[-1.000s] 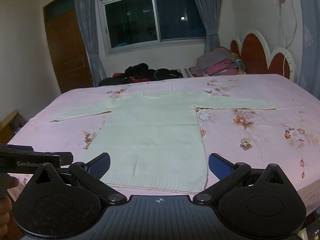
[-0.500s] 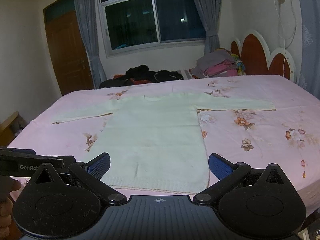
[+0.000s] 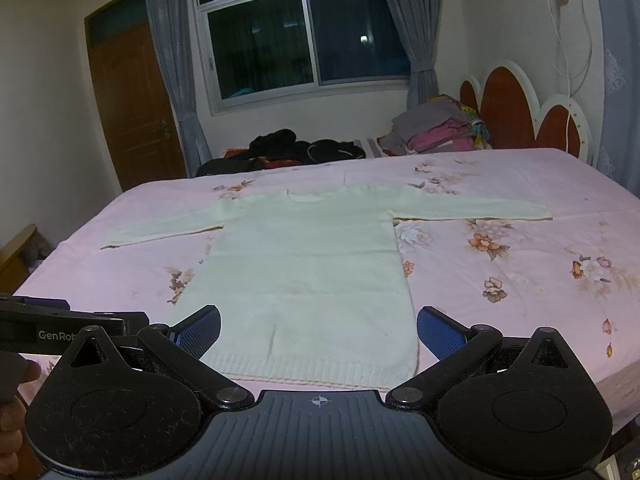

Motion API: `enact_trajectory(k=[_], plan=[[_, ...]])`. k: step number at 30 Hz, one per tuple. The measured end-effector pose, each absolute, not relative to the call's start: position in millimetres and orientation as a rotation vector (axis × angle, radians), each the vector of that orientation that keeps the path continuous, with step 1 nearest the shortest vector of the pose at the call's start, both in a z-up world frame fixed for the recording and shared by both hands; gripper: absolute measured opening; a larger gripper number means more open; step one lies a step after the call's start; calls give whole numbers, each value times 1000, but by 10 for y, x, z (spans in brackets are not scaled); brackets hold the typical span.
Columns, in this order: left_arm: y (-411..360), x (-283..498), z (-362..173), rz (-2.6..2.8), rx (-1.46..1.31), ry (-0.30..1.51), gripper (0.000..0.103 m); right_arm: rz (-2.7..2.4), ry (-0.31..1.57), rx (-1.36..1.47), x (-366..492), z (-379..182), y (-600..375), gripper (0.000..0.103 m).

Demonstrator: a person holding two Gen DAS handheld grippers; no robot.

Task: Fold small clothes

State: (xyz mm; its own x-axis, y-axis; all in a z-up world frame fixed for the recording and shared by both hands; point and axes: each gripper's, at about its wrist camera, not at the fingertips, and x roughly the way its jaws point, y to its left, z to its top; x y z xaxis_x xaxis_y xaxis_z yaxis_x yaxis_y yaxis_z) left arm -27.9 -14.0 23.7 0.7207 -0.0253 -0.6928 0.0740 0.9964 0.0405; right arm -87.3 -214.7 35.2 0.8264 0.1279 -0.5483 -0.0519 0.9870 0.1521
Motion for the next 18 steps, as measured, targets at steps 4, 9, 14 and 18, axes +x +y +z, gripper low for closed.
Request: enact_trajectory(k=[4, 9, 14, 18], plan=[[-161, -240, 226, -52, 67, 769, 103, 98, 594, 135, -857, 343, -2155, 103], [-164, -164, 207, -50, 69, 775, 103, 97, 597, 134, -795, 330, -2168, 103], [-155, -64, 183, -48, 68, 781, 103, 94, 601, 133, -710, 293, -2186, 103], [-134, 46, 157, -45, 64, 788, 103, 84, 603, 124, -613, 254, -2184, 103]])
